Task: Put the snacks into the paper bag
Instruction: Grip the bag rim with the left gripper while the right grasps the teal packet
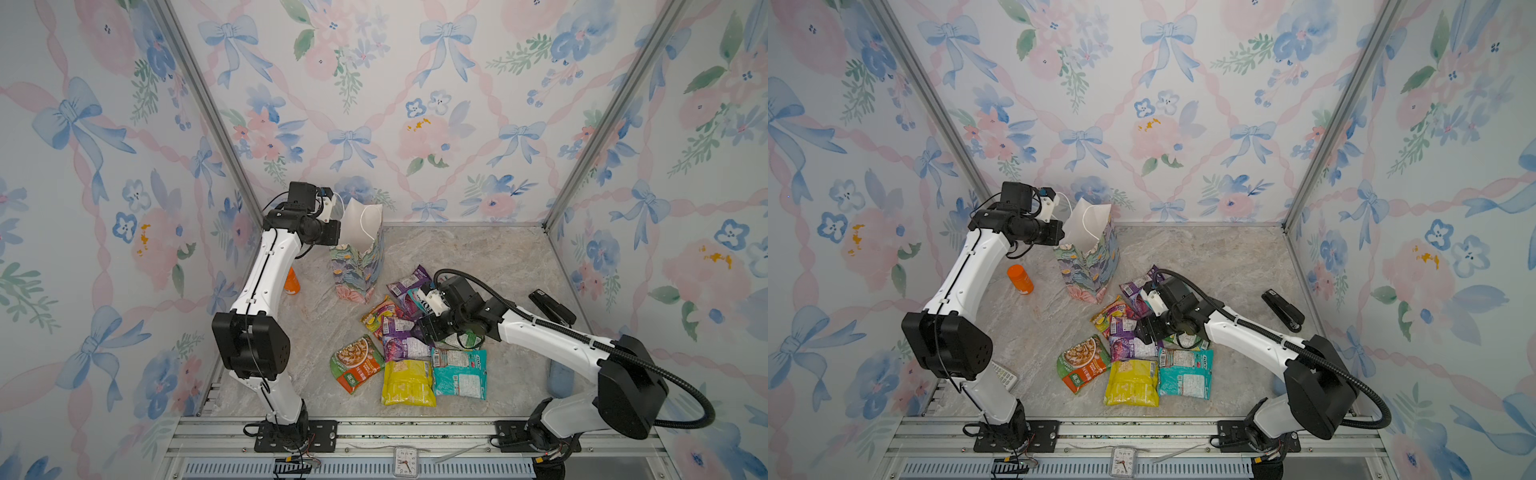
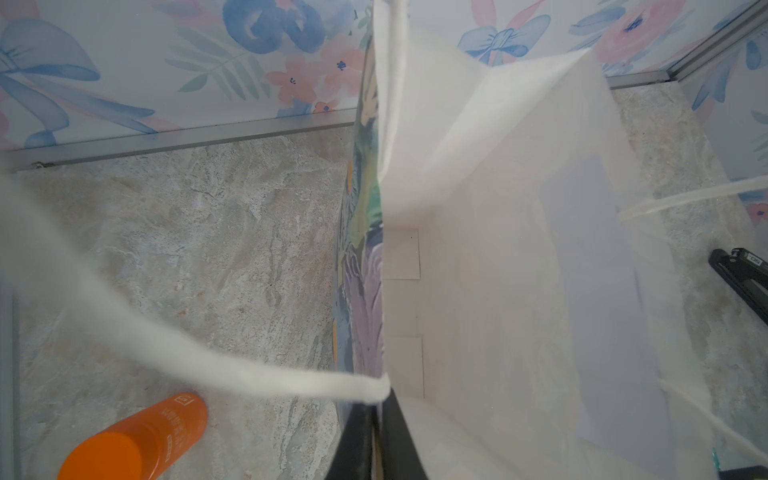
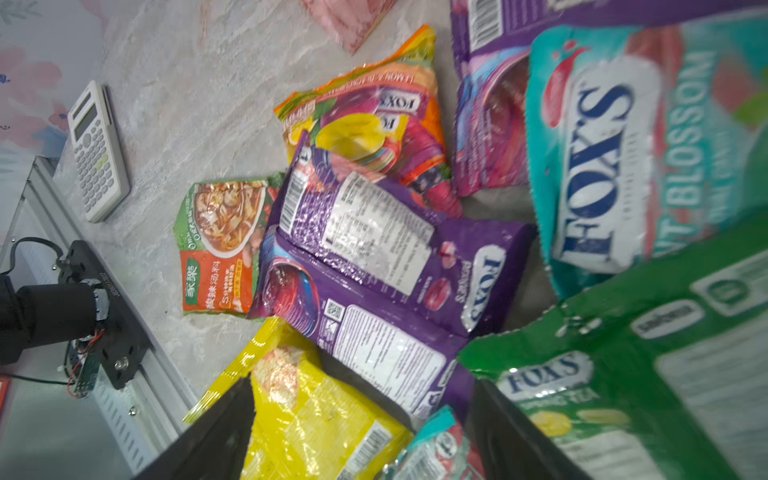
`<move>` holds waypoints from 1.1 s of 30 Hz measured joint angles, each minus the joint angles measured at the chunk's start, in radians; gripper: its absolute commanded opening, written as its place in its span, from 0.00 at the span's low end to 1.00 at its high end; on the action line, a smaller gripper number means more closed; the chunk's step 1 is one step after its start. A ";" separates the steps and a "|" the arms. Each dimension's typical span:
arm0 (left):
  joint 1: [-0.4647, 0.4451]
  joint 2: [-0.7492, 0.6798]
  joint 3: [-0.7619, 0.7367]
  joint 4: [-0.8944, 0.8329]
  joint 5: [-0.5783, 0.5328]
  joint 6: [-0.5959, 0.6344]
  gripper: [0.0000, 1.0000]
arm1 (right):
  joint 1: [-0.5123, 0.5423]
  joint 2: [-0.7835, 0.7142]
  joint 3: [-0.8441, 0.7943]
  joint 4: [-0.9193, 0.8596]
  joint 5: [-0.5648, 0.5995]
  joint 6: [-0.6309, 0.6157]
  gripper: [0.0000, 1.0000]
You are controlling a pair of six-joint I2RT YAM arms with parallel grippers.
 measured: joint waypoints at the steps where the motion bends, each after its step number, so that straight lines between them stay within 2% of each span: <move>1: 0.000 0.000 0.000 0.000 -0.002 0.000 0.01 | 0.006 0.000 -0.017 0.002 -0.005 0.019 0.78; 7: 0.000 0.000 -0.005 0.000 -0.006 0.001 0.00 | 0.018 -0.014 -0.102 -0.001 -0.012 0.117 0.74; 13: 0.000 0.000 -0.007 0.000 -0.005 0.000 0.00 | 0.095 -0.136 -0.201 -0.019 -0.013 0.229 0.74; 17: 0.000 0.000 -0.007 0.000 -0.005 0.000 0.00 | 0.171 -0.203 -0.237 -0.042 0.023 0.311 0.75; 22: 0.000 0.000 -0.008 0.000 -0.003 0.000 0.00 | 0.183 -0.341 -0.311 -0.140 0.103 0.396 0.75; 27: 0.000 0.000 -0.010 0.001 0.004 0.000 0.00 | 0.096 -0.528 -0.349 -0.274 0.168 0.434 0.75; 33: 0.000 0.000 -0.011 0.003 0.016 0.000 0.00 | -0.159 -0.696 -0.489 -0.330 0.138 0.454 0.74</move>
